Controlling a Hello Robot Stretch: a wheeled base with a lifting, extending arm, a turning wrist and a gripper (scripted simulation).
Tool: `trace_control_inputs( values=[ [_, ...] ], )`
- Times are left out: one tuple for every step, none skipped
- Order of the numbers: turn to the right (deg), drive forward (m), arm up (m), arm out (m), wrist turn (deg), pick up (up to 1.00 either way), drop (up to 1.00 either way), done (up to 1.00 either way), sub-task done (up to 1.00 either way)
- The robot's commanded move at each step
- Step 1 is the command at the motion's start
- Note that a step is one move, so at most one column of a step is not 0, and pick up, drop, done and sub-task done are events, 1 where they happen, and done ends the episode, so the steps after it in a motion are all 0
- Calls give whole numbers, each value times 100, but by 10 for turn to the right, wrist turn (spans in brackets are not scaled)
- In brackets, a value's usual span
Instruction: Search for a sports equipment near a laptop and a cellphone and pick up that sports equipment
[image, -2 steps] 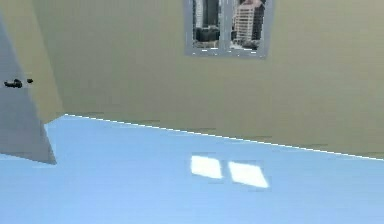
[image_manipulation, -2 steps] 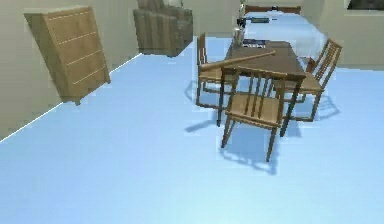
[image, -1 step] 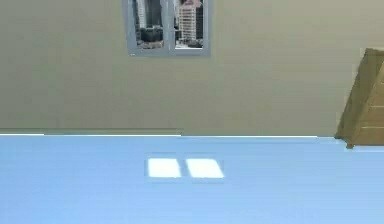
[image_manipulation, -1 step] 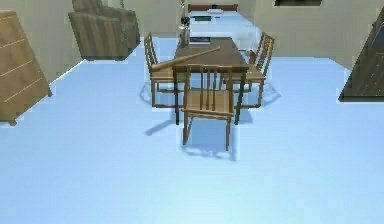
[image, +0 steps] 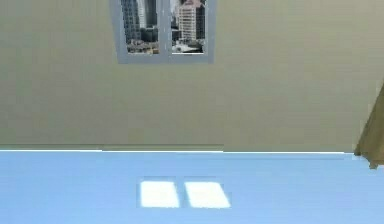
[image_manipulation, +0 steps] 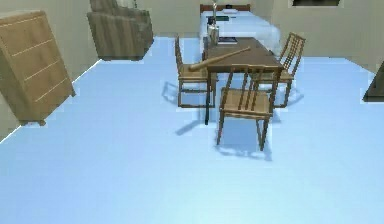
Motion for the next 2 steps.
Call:
trace_control_inputs(
  values=[
    [-390, 0, 0, 0, 0, 0, 0, 0, 0],
    [0, 45, 0, 0, 0, 0, 0, 0, 0]
  ],
)
